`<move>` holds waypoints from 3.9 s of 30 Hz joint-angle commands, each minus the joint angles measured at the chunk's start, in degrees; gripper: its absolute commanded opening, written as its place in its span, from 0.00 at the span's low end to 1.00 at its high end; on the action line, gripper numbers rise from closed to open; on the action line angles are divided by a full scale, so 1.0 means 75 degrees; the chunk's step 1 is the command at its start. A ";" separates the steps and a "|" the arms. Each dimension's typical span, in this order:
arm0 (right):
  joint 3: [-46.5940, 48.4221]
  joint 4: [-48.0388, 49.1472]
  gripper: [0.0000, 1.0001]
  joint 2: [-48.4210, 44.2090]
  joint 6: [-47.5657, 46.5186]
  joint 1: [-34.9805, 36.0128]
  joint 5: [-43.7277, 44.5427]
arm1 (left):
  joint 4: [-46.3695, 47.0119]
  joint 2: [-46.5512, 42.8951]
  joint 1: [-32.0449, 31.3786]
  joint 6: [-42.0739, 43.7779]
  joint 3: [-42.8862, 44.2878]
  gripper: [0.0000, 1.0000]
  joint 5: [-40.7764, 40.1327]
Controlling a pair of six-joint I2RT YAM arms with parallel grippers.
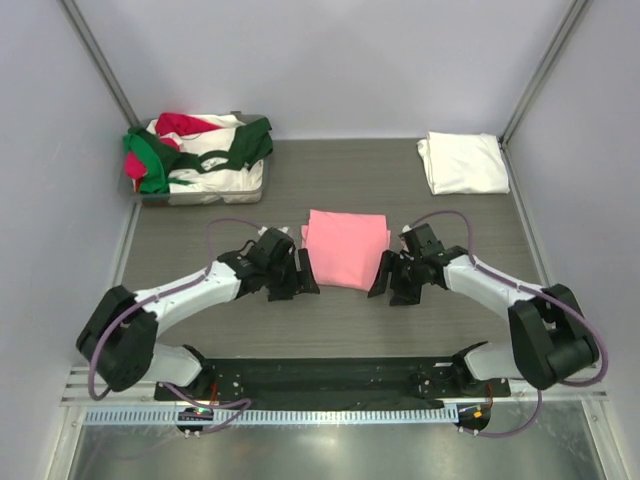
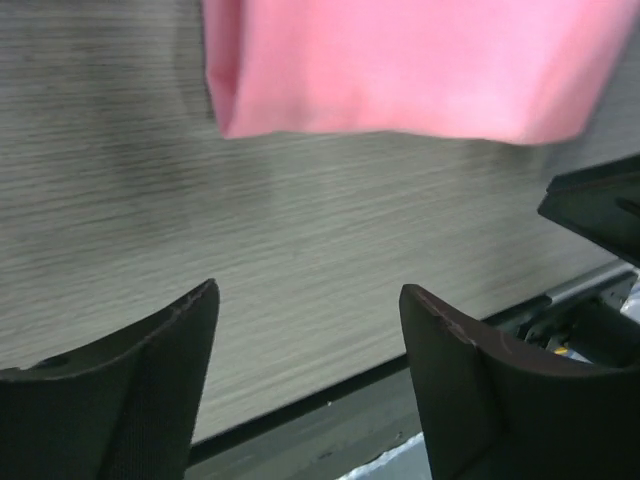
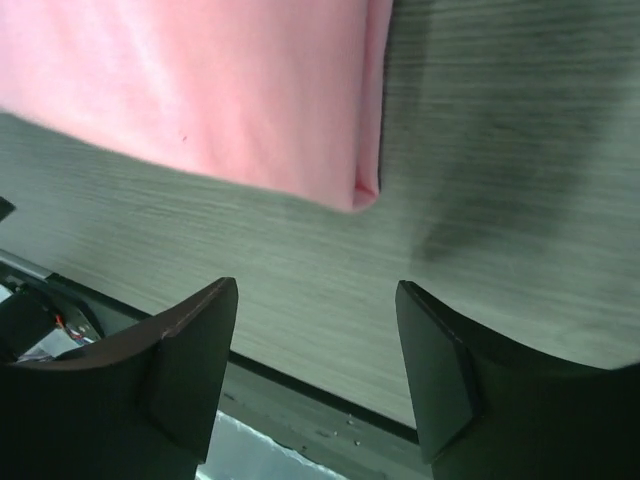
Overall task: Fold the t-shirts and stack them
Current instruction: Fold the tshirt, then neatly place the folded tshirt to the corner
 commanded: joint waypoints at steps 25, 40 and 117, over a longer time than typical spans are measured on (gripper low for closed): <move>0.0149 0.0807 0.50 0.1316 -0.0749 -0.0463 0.0527 | 0.2078 0.1476 0.0635 0.0255 -0.0008 0.55 -0.0518; -0.0542 0.0902 0.01 0.0967 -0.0632 -0.0474 0.0398 | 0.1880 0.1068 0.0624 -0.0096 -0.0545 0.00 -0.0588; 0.5982 0.0444 0.01 0.2886 -0.3746 -0.1528 0.6011 | -0.4167 -0.6703 0.0108 0.2552 0.0976 0.80 -0.5240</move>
